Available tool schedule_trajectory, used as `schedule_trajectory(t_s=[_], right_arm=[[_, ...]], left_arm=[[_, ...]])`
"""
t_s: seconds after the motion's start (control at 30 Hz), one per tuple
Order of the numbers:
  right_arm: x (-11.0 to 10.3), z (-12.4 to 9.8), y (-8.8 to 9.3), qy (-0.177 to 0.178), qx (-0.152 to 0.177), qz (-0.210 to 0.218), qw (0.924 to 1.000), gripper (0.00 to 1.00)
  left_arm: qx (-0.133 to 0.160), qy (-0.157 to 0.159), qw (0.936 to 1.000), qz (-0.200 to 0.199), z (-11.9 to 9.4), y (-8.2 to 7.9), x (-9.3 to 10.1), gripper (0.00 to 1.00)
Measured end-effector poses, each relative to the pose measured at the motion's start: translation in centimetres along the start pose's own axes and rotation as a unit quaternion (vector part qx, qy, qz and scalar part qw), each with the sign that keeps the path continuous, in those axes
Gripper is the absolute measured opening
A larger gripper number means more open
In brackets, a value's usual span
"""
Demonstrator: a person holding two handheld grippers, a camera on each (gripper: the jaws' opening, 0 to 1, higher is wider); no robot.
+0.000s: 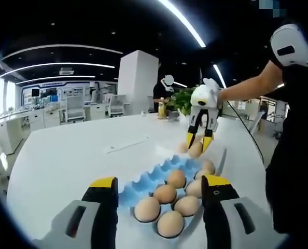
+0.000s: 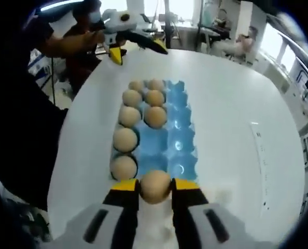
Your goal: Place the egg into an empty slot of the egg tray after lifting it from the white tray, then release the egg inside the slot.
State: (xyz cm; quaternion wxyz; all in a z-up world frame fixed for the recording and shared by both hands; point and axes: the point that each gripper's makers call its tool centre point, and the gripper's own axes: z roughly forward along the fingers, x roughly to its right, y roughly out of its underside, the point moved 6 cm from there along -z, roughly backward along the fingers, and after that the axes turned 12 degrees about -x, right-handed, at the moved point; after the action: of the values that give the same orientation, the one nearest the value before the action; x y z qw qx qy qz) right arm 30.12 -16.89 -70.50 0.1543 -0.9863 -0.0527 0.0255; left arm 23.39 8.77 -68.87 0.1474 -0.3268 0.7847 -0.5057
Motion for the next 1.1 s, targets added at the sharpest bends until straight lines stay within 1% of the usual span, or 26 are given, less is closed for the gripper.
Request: schedule_trajectory(t_s=[0.4,0.63,0.8,1.1], right_arm=[[-0.1,1.3,-2.8,-0.008,0.016,-0.020,0.9997,0.24],[-0.1,1.9,-4.2,-0.013,0.016,-0.038,0.9991,0.24],[-0.1,2.7,-4.5,-0.018,0.009,-0.044,0.9988,0.24],[0.2,3.3,-4.9,-0.023,0.007,-0.047,0.9986,0.24]], left_arm=[[0.001,0.002,1.0000,0.001,0.0,0.1,0.0,0.66],[0.001,0.002,1.0000,0.000,-0.1,0.2,0.1,0.65],[0.001,-0.001,1.0000,-0.001,-0.3,0.2,0.1,0.65],[0.000,0.000,1.0000,-0.001,-0.2,0.1,0.1,0.65]])
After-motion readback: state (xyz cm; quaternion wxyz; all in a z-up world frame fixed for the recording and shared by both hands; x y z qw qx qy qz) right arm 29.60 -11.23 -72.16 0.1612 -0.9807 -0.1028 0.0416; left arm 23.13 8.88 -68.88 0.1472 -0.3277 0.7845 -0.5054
